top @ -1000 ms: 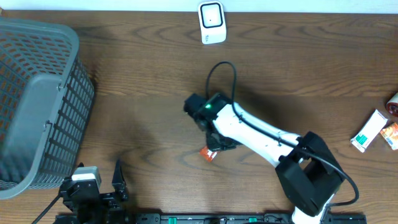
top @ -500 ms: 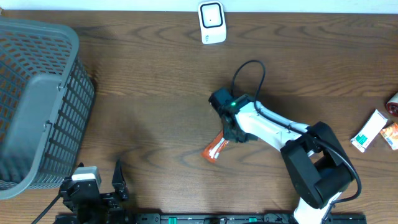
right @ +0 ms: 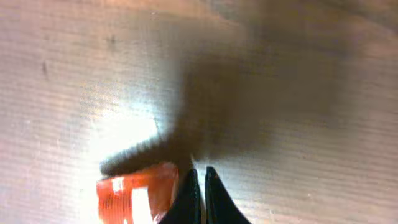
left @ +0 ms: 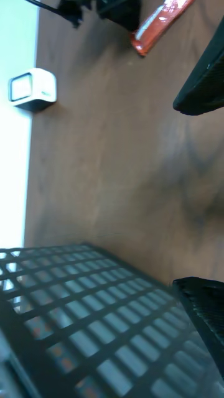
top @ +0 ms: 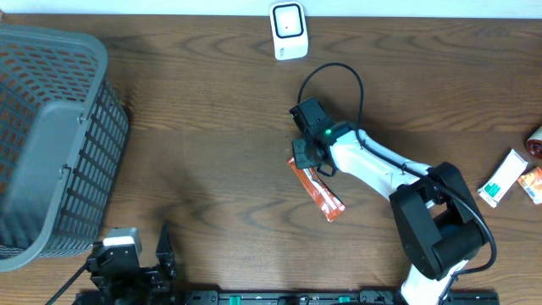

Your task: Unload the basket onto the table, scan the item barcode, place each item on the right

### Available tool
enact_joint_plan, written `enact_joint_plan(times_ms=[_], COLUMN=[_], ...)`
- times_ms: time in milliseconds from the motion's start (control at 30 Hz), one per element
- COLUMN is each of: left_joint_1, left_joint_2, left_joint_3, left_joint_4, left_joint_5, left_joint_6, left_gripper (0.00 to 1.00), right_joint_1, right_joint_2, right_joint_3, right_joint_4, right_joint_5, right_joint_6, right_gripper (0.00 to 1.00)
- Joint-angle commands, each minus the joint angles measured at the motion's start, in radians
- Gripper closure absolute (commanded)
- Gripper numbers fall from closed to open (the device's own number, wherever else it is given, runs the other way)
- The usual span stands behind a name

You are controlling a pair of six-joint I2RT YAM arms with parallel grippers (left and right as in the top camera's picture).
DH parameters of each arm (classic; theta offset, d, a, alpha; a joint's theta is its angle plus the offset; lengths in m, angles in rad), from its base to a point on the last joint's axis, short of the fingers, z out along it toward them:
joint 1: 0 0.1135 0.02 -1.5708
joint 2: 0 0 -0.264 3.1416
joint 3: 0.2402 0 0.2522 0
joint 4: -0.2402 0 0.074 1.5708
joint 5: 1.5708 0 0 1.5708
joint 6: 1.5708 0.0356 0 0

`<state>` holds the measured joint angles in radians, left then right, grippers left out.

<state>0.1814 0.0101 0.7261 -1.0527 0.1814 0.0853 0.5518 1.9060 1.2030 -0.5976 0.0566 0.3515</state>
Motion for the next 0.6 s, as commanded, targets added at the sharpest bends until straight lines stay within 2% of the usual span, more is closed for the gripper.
enact_joint_plan(times_ms=[0, 200, 567], left_joint_1=[-0.003, -0.003, -0.003], left_joint_2=[-0.006, -0.006, -0.006], left_joint_3=[0.002, 0.002, 0.002], left_joint_4=[-0.039, -0.045, -0.045], left_joint_5=[0.006, 0.006, 0.006], left_joint_6=[-0.001, -0.001, -0.001], left_gripper=[0.16, 0.16, 0.16], right_joint_1=[-0.002, -0.002, 0.000], right_joint_2=[0.000, -0.001, 0.001], right_joint_3=[0.124, 0.241, 0.098], right_joint_4=[-0.126, -0.325, -0.284], right_joint_5=[-0.027, -0.108, -0.141], right_joint_6=[-0.031, -0.008, 0.052], right_gripper=[0.99, 0.99, 0.99])
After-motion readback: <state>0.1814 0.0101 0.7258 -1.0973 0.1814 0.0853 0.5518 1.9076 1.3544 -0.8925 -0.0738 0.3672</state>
